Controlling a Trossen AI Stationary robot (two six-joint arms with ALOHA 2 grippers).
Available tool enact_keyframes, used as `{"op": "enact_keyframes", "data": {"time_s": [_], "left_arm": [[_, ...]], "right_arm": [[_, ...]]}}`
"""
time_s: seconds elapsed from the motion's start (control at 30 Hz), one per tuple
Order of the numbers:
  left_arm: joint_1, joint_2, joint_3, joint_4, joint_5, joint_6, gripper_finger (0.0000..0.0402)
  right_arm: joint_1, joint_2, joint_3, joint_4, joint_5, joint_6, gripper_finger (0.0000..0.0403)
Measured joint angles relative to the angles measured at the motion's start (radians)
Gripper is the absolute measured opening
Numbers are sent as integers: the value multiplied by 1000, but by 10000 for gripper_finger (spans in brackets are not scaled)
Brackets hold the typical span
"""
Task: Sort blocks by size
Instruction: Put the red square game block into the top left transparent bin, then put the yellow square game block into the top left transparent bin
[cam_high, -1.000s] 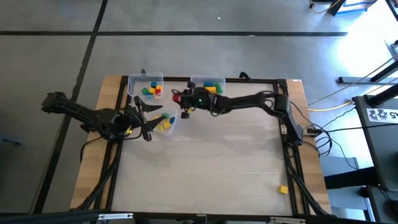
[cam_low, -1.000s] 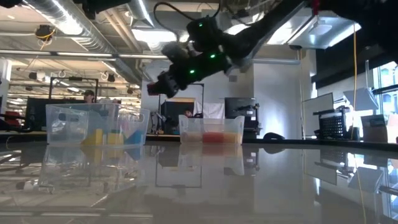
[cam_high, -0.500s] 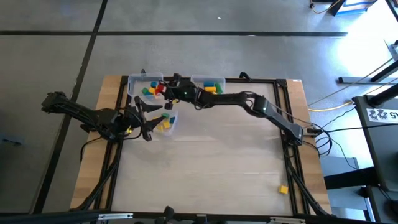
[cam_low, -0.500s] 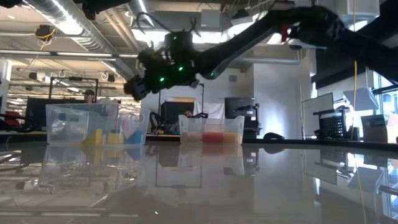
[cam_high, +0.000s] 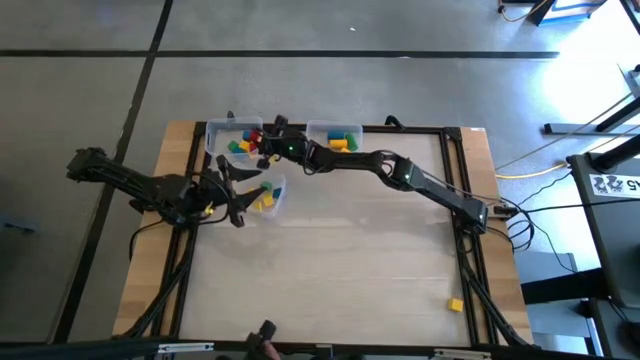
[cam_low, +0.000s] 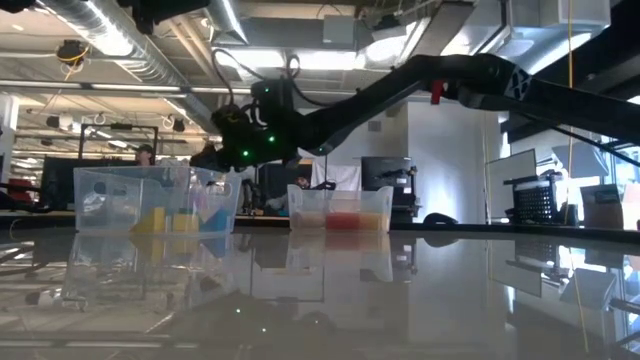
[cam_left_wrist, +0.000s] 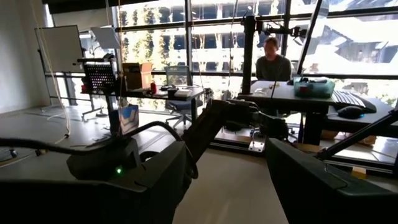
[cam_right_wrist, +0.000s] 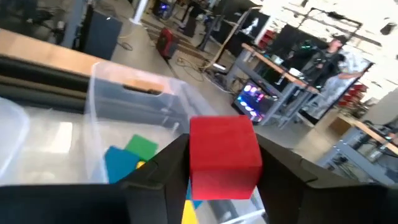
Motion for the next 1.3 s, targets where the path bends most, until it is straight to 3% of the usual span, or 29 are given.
{"op": "enact_keyframes", "data": {"time_s": [0.5, 0.7, 1.3], "left_arm": [[0, 0, 0, -11, 0, -2, 221], [0, 0, 0, -12, 0, 0, 221], [-2, 0, 0, -51, 0, -23, 221]], "right_arm": [[2, -7, 1, -30, -14, 0, 250], [3, -124, 1, -276, -143, -81, 252], [56, -531, -1, -1069, -106, -234, 253]]}}
